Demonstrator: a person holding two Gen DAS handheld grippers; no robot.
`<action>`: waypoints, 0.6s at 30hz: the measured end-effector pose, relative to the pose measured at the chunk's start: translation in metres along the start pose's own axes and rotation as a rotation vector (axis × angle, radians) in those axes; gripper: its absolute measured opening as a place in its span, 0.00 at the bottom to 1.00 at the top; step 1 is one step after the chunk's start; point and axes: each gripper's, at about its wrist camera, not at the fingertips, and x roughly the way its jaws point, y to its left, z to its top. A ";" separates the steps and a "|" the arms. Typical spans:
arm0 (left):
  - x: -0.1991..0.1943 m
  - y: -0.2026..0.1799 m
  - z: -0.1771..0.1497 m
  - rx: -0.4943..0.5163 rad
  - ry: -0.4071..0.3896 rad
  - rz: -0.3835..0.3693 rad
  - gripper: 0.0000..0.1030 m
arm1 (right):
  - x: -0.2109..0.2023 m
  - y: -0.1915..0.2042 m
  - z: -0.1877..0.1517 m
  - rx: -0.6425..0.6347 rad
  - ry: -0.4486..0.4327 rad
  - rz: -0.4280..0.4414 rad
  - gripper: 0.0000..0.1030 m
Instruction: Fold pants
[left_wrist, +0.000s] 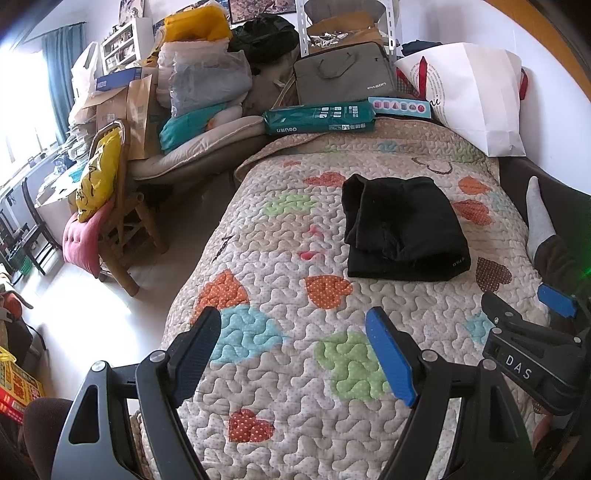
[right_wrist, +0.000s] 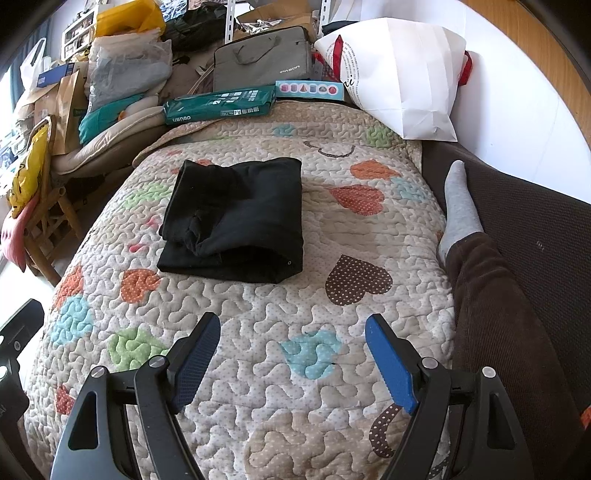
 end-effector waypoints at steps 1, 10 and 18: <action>0.000 0.000 0.000 0.000 0.001 0.000 0.78 | 0.000 0.000 0.000 0.000 0.000 0.000 0.83; 0.004 0.000 -0.002 0.001 0.012 -0.006 0.78 | 0.001 0.002 -0.001 -0.004 0.004 0.002 0.83; -0.001 0.002 -0.002 -0.013 -0.030 0.002 0.78 | 0.000 0.003 -0.001 -0.004 0.005 0.002 0.83</action>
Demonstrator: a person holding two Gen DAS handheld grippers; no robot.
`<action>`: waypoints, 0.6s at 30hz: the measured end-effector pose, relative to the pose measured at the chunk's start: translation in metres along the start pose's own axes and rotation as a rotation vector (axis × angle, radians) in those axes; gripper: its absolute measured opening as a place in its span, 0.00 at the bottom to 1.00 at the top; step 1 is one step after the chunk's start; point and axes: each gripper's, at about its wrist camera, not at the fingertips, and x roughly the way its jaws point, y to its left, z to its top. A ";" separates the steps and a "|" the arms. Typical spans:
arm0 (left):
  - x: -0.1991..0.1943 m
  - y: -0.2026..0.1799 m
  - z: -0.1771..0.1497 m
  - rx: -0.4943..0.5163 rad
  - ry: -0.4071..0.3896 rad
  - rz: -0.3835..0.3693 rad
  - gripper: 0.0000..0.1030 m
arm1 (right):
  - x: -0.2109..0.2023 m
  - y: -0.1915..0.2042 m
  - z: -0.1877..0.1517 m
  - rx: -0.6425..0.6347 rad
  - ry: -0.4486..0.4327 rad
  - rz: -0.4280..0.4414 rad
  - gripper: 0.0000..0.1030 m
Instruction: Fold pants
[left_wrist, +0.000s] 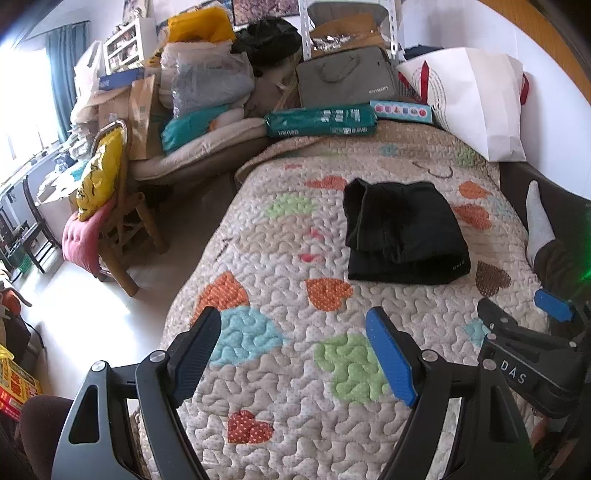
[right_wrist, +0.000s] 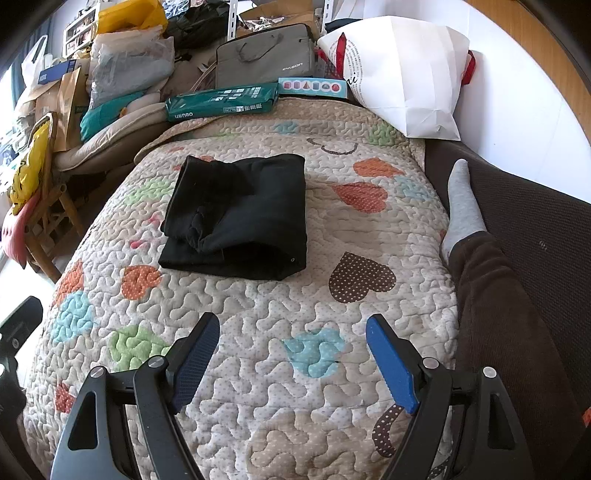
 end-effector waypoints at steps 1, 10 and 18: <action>-0.003 0.001 0.000 -0.005 -0.021 0.003 0.78 | 0.000 0.000 0.000 0.000 -0.001 0.000 0.83; -0.047 0.010 0.015 -0.015 -0.255 0.057 1.00 | -0.011 0.001 0.001 0.003 -0.077 0.007 0.83; -0.056 -0.002 0.021 0.043 -0.246 0.069 1.00 | -0.029 0.000 0.005 0.007 -0.168 0.002 0.85</action>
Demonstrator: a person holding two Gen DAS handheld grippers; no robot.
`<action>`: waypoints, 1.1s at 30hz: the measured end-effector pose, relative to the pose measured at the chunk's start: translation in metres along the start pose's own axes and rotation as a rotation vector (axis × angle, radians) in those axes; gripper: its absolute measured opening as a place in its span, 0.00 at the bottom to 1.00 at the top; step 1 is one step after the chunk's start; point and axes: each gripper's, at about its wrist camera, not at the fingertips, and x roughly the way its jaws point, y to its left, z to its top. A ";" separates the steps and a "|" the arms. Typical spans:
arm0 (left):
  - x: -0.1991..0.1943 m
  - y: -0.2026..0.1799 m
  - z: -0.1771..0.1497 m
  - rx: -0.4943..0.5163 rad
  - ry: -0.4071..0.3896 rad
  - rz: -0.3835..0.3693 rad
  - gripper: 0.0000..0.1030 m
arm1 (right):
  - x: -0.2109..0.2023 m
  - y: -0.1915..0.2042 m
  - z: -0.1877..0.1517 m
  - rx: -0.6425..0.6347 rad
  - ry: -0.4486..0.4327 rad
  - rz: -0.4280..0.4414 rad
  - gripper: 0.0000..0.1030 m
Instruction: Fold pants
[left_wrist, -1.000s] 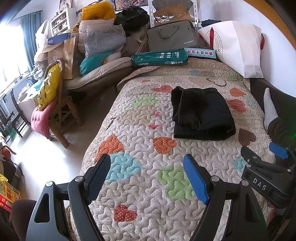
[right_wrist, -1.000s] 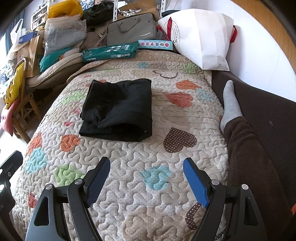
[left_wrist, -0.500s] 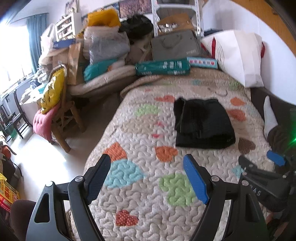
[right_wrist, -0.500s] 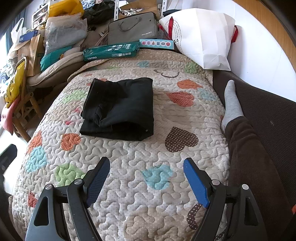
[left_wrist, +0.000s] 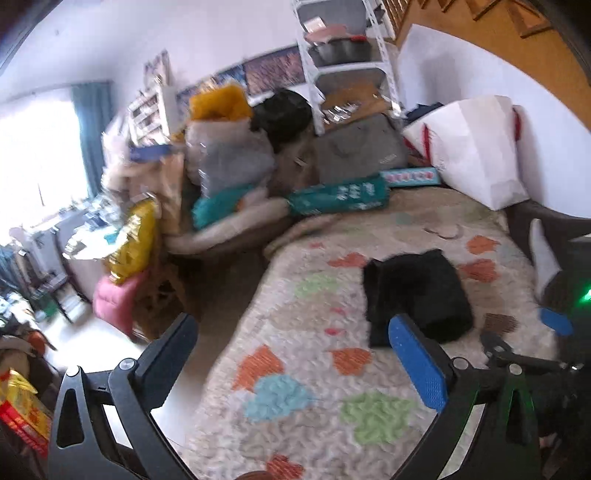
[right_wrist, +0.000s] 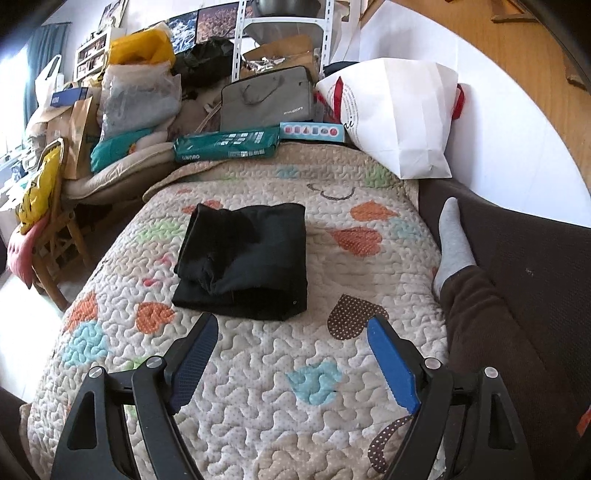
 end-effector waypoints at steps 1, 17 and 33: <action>0.002 0.000 0.000 -0.013 0.021 -0.026 1.00 | 0.000 -0.001 0.000 0.003 0.002 -0.001 0.85; 0.021 -0.008 -0.018 0.010 0.153 -0.071 1.00 | 0.005 -0.001 -0.001 0.003 0.028 0.011 0.86; 0.040 -0.001 -0.029 -0.047 0.265 -0.101 1.00 | 0.009 0.002 -0.002 -0.003 0.044 0.022 0.86</action>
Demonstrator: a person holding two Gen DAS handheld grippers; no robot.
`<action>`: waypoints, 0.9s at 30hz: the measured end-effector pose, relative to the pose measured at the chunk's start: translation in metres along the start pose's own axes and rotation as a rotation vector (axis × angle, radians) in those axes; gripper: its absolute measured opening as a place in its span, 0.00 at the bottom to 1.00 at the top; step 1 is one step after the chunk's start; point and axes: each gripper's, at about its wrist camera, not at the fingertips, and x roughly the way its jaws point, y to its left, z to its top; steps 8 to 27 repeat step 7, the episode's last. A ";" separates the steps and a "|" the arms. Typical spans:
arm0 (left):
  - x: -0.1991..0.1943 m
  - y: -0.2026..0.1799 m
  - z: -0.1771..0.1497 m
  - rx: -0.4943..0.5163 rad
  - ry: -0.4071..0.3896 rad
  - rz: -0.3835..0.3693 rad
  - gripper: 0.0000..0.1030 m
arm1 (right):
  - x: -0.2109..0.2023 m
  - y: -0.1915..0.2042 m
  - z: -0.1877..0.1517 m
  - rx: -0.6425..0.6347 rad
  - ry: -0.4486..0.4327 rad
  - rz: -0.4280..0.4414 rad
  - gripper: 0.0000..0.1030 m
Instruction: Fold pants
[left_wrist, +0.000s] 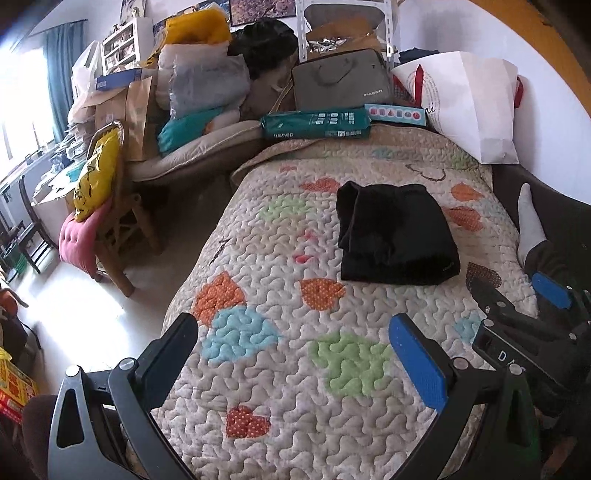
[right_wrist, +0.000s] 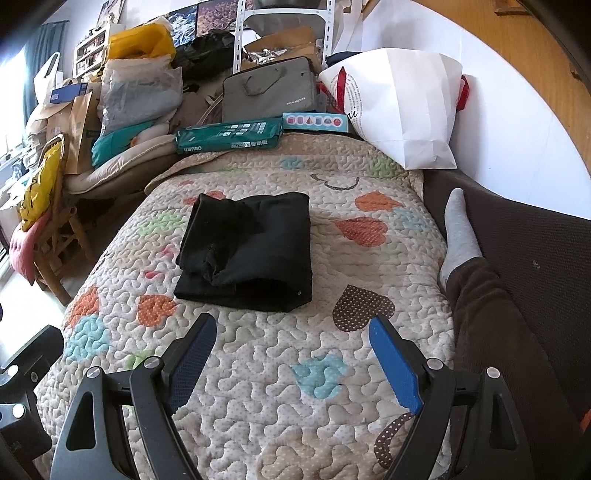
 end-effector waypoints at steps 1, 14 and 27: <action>0.000 0.000 0.000 -0.002 0.003 -0.003 1.00 | 0.001 0.000 0.000 0.002 0.007 0.004 0.86; 0.009 0.004 -0.002 -0.026 0.044 -0.021 1.00 | 0.009 -0.003 -0.004 0.026 0.053 0.017 0.86; 0.009 0.004 -0.002 -0.026 0.044 -0.021 1.00 | 0.009 -0.003 -0.004 0.026 0.053 0.017 0.86</action>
